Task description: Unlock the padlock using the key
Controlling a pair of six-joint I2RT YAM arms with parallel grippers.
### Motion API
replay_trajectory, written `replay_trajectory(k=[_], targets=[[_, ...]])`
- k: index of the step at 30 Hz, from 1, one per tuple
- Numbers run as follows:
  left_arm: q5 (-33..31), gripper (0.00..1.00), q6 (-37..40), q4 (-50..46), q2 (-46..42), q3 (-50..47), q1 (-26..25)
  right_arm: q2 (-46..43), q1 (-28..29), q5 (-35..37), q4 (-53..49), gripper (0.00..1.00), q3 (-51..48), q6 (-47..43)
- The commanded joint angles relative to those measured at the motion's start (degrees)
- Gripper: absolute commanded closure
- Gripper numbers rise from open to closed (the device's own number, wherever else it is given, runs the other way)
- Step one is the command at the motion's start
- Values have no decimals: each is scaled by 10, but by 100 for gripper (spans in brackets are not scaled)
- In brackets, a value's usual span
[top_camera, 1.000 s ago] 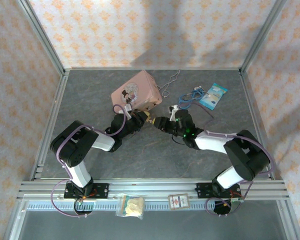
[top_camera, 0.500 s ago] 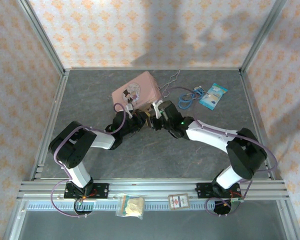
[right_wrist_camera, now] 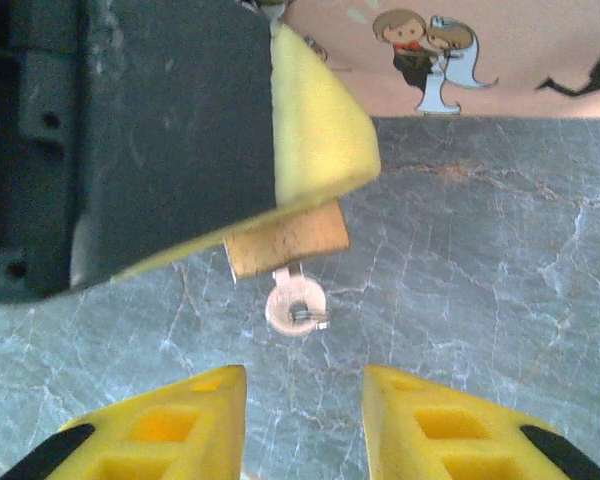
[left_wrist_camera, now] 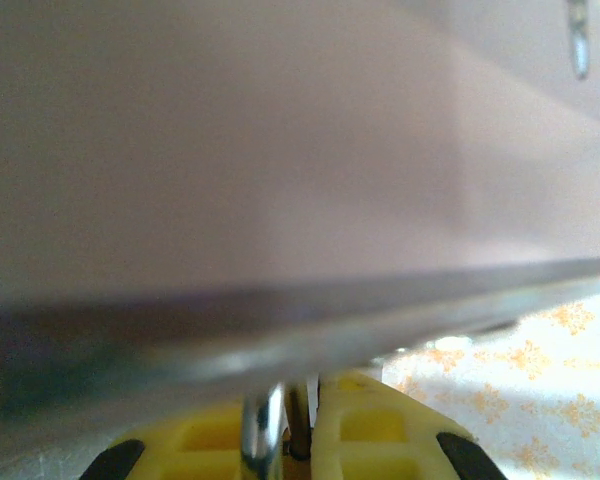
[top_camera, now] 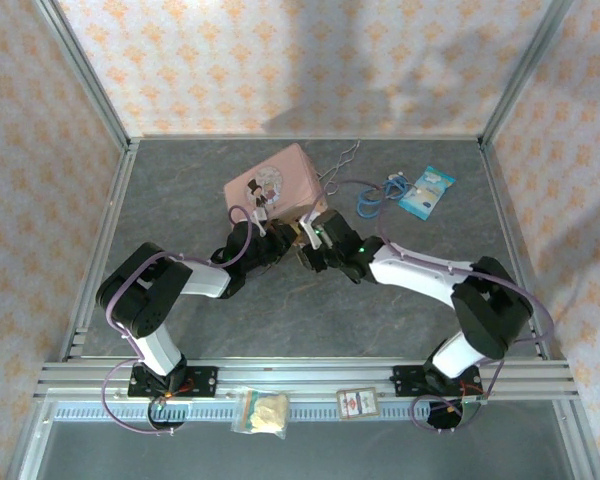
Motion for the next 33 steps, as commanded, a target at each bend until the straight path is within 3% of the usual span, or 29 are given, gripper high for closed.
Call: replay_trajectory(k=[1, 14, 25, 28, 31, 33], targets=[[23, 100, -15, 13, -24, 12, 1, -22, 1, -2, 24, 65, -14, -4], [22, 100, -15, -4, -51, 3, 1, 34, 1, -25, 65, 65, 14, -29], [33, 100, -14, -15, -63, -11, -3, 35, 1, 14, 130, 71, 8, -14], [39, 100, -16, -13, -66, -17, -5, 41, 2, 15, 137, 82, 11, -11], [46, 100, -15, -13, -70, -19, -5, 44, 1, 15, 139, 100, 9, -4], [55, 100, -4, -21, -72, -19, -5, 38, -6, -3, 145, 100, 5, 6]])
